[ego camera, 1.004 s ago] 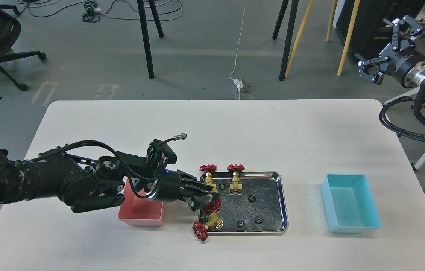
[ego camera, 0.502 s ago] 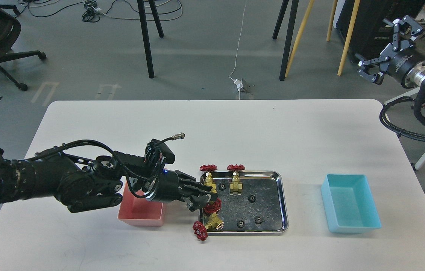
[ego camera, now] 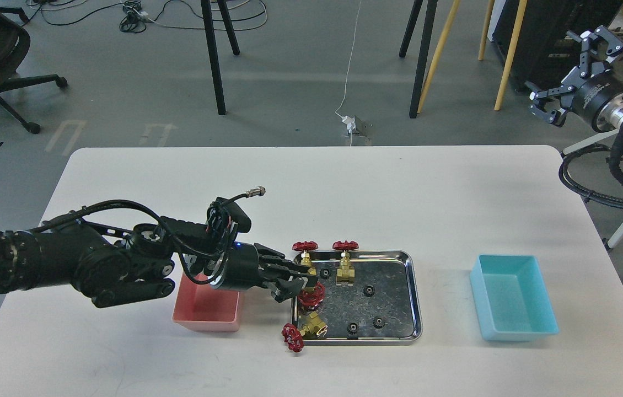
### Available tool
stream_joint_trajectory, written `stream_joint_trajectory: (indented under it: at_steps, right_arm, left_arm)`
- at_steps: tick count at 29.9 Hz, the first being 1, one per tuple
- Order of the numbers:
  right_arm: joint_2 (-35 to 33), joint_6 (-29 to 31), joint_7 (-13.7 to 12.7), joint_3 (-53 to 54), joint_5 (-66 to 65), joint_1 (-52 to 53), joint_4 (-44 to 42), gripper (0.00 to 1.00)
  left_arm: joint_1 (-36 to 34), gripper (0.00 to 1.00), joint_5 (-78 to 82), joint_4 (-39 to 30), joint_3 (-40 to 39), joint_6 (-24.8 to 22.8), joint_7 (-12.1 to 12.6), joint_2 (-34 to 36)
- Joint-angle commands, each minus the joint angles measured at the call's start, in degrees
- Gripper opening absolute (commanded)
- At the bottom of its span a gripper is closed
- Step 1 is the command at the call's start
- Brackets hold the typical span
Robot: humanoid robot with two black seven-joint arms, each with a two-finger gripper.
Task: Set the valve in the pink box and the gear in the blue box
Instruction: 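Lift the valve with the left gripper and carry it over the pink bin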
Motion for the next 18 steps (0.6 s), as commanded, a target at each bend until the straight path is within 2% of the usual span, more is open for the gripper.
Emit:
stream_joint_trajectory:
  at_steps: [1, 9, 18]
  right_arm:
    - [0.0, 0.0, 0.0, 0.1, 0.0, 0.1, 0.0, 1.0]
    - [0.2, 0.0, 0.2, 1.2, 0.0, 0.4, 0.1, 1.0]
    - [0.8, 0.0, 0.2, 2.8, 0.3, 4.7, -0.1, 1.0]
  left_arm:
    - [-1.2, 0.21, 0.0, -3.2, -2.4, -0.2, 0.0, 3.0]
    - [-6.5, 0.21, 0.0, -9.9, -3.0, -0.4, 0.0, 12.1]
    - [-6.1, 0.21, 0.4, -15.4, -2.9, 0.0, 0.0, 22.0]
